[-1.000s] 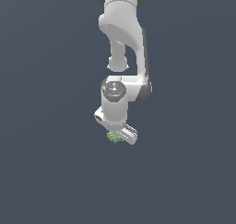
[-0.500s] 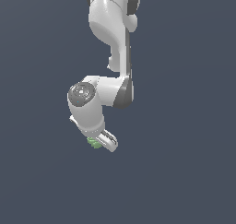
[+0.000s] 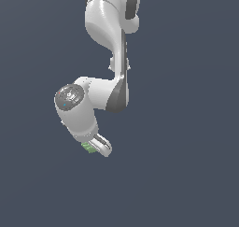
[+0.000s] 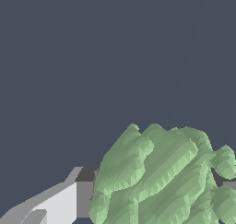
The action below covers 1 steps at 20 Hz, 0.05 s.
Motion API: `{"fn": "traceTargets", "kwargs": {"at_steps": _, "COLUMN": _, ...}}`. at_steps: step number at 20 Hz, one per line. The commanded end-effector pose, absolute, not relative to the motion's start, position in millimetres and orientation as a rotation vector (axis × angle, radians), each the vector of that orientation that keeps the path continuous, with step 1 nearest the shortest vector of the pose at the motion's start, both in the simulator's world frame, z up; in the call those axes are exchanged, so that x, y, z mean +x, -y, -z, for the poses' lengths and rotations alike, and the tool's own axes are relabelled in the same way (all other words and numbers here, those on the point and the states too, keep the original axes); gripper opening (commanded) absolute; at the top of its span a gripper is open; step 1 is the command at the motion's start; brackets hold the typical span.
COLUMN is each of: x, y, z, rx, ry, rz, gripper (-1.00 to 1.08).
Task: Pick up the object and move it to a goal position.
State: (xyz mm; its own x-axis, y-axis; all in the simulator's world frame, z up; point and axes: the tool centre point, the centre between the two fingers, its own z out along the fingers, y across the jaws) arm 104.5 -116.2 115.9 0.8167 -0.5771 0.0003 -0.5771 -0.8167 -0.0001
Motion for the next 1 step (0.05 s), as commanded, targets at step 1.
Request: {"fn": "traceTargets", "kwargs": {"at_steps": 1, "x": 105.5, "y": 117.2, "z": -116.5, "rx": 2.995, "ry": 0.950, "rz": 0.000, "gripper": -1.00}}
